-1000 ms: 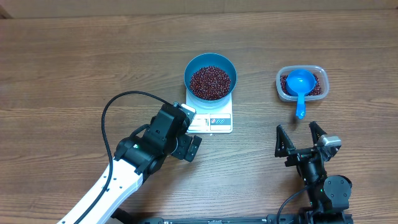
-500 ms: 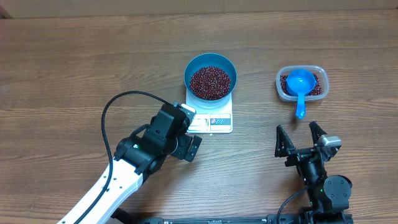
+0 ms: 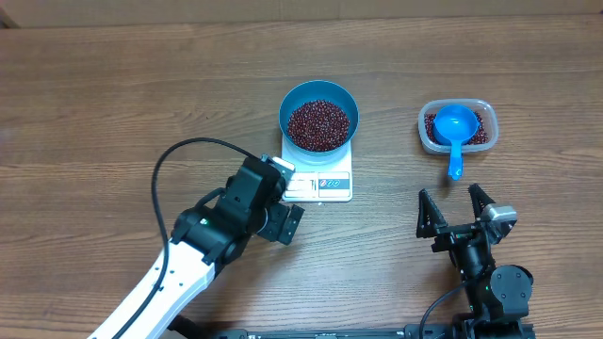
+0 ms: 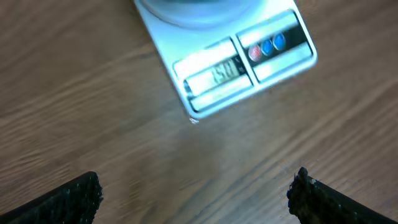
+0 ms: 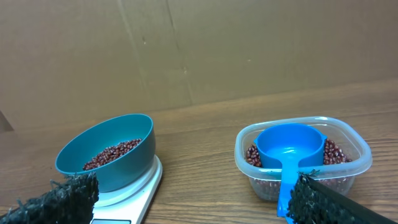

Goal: Scoop item into bowl and weigh 150g on scale

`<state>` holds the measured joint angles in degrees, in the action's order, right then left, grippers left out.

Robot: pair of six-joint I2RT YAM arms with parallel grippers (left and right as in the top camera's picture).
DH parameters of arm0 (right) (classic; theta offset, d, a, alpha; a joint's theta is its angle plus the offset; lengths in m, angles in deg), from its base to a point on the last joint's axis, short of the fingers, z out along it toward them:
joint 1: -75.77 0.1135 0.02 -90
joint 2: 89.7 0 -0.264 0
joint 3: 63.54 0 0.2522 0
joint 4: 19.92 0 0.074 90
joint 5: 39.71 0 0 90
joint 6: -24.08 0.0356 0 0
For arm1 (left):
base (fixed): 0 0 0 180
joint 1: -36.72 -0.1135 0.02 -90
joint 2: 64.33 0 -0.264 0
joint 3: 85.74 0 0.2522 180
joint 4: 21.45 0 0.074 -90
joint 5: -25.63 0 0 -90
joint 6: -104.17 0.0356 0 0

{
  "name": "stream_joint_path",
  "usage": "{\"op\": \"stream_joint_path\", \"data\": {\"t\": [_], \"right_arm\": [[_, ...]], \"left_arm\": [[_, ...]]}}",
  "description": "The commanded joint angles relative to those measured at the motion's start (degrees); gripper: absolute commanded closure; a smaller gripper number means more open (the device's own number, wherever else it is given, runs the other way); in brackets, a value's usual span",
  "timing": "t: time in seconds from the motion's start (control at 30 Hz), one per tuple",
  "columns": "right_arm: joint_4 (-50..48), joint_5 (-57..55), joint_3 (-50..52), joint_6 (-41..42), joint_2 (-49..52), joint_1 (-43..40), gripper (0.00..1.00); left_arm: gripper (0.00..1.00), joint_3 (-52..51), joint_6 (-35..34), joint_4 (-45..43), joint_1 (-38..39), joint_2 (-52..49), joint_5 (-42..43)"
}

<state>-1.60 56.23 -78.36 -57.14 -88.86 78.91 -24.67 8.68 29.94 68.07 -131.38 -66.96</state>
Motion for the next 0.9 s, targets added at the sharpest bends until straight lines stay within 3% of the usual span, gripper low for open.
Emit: {"op": "stream_joint_path", "data": {"t": [0.0, 0.17, 0.23, 0.47, 0.87], "right_arm": [[-0.17, -0.52, 0.61, -0.31, -0.68, 0.44, 0.0], [-0.17, -0.52, 0.61, -0.31, -0.68, 0.44, 0.0], [-0.17, -0.55, 0.61, -0.31, -0.68, 0.44, 0.0], [-0.17, -0.52, 0.61, -0.31, -0.68, 0.44, 0.0], [-0.17, -0.52, 0.61, -0.31, -0.68, 0.44, 0.0]], "left_arm": [[0.01, 0.35, 1.44, -3.23, -7.67, 5.99, 2.73], [0.0, -6.51, 0.85, -15.69, -24.48, 15.56, 14.43], [0.0, -11.02, 0.59, -21.33, -27.67, 19.78, 15.58], [0.0, -28.37, 0.61, -35.1, -31.82, 36.17, 14.14], [0.0, -39.93, 1.9, -34.93, -32.2, 53.02, 6.45]]}}
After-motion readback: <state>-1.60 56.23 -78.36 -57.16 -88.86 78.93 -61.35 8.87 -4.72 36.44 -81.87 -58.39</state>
